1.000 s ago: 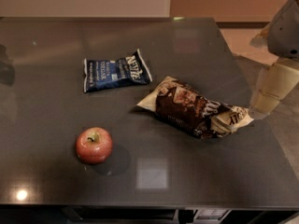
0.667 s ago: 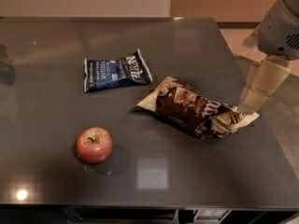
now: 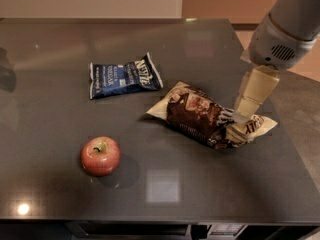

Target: Pick brown chip bag

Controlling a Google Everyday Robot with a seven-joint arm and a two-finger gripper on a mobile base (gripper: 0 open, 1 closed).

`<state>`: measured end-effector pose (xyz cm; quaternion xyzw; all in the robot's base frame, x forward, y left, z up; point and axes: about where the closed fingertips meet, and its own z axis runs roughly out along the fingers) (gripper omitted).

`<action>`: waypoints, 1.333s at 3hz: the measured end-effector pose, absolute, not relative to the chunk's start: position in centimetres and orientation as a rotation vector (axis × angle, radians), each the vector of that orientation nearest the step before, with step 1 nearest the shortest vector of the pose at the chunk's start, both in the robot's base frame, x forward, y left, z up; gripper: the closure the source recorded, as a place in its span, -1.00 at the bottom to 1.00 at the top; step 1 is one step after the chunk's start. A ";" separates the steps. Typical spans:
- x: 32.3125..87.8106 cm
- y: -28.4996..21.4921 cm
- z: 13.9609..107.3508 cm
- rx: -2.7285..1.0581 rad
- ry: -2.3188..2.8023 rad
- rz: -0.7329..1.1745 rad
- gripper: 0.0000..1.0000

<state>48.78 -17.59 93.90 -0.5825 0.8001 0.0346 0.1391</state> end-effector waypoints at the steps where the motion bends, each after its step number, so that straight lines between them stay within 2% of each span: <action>1: 49.3 -16.7 91.7 -1.702 2.358 0.142 -1.00; 4: 49.3 -13.9 86.9 -1.706 2.472 0.242 -1.00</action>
Offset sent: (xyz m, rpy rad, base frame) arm -0.0045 0.0326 -0.0572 -0.0146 0.1864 0.0402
